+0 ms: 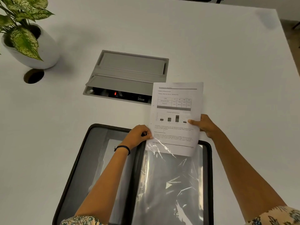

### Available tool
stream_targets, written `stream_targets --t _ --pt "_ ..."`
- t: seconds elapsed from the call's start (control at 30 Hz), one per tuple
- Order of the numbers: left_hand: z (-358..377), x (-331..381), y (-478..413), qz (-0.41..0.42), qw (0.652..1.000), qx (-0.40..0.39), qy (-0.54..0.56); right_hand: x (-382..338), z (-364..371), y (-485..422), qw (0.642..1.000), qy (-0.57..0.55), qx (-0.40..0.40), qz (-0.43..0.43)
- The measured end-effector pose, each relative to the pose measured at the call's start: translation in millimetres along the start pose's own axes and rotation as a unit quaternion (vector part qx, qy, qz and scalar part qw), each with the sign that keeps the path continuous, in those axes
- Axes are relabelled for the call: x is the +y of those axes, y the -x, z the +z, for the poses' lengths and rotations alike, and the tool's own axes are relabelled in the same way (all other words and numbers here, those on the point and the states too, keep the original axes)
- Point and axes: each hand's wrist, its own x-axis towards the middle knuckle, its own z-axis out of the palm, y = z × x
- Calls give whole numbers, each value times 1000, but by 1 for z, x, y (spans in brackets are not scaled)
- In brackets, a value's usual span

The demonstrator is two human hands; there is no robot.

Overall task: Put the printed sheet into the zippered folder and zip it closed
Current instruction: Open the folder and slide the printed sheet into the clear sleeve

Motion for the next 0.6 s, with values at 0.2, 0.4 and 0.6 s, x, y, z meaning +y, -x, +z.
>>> stream_targets --t 0.2,0.4,0.6 --pt "1 4 -2 -15 1000 20 13 16 3 12 1000 -24 0 18" --pt "6 13 -15 -63 992 66 86 26 0 22 999 -30 -36 25" --pt "11 24 -21 -80 971 158 162 31 -3 29 997 -10 -81 17"
